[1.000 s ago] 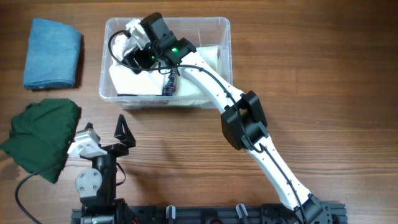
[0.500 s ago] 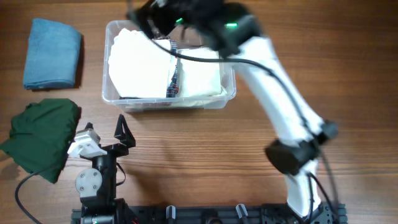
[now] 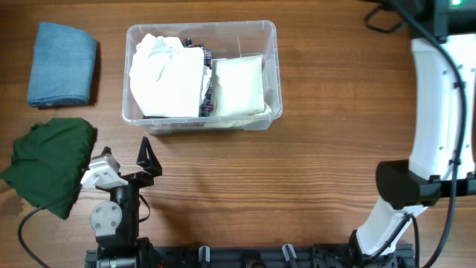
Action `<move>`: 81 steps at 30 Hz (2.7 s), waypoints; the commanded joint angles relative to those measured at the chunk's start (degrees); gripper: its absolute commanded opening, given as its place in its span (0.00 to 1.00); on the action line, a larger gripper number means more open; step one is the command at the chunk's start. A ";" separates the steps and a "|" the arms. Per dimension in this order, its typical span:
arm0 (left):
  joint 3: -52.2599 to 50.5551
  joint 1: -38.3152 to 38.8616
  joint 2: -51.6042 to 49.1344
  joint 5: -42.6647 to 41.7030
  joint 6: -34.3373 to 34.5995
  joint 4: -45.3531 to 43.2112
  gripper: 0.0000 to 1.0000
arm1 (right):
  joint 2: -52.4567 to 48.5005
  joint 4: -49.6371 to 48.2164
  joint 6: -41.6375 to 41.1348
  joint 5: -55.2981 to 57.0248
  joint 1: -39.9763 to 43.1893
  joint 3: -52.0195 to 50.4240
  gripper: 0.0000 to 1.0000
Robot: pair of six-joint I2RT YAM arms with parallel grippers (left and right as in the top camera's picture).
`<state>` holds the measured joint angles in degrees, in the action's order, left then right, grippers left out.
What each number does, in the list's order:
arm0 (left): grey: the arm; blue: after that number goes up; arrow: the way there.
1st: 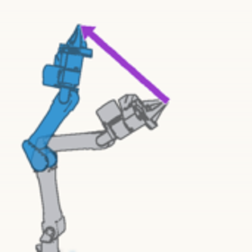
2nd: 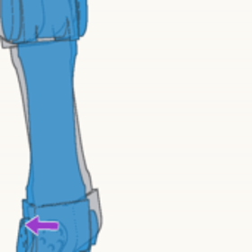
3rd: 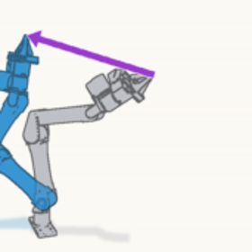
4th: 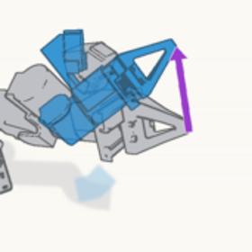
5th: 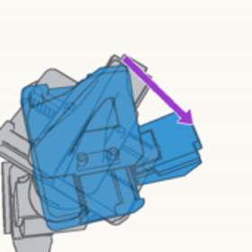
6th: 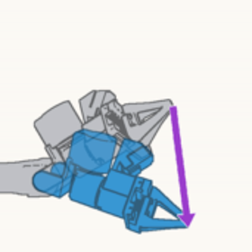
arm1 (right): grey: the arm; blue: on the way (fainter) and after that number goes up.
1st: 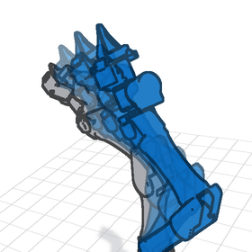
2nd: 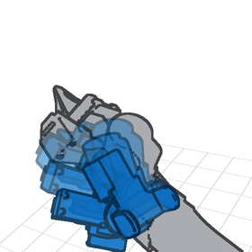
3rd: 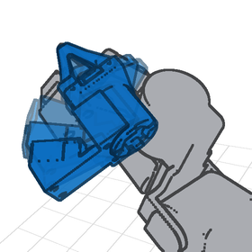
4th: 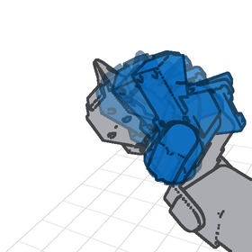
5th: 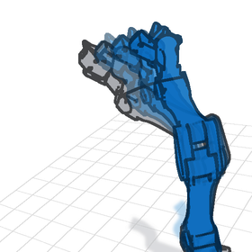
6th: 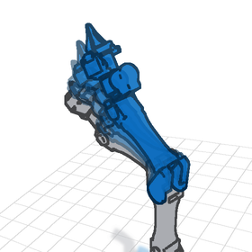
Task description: Pack container
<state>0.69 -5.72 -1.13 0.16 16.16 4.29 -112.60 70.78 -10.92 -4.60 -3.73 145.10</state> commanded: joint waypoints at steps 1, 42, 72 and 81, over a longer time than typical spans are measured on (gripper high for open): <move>-0.35 0.26 0.20 0.57 -0.92 -0.17 1.00 | -0.07 4.07 -1.68 2.64 4.74 -0.11 1.00; 69.72 0.20 -66.64 37.20 -19.26 65.75 1.00 | -0.17 9.51 -5.77 2.73 10.82 -0.35 1.00; 49.55 -14.43 -79.49 34.51 -53.05 41.68 1.00 | -0.17 9.51 -5.77 2.73 10.82 -0.35 1.00; 48.00 -14.25 -86.47 39.60 -53.02 33.97 1.00 | -0.17 9.51 -5.75 2.73 10.82 -0.35 1.00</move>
<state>49.45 -19.79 -83.79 38.02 -36.25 39.46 -112.60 80.34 -15.86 -2.50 7.22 144.88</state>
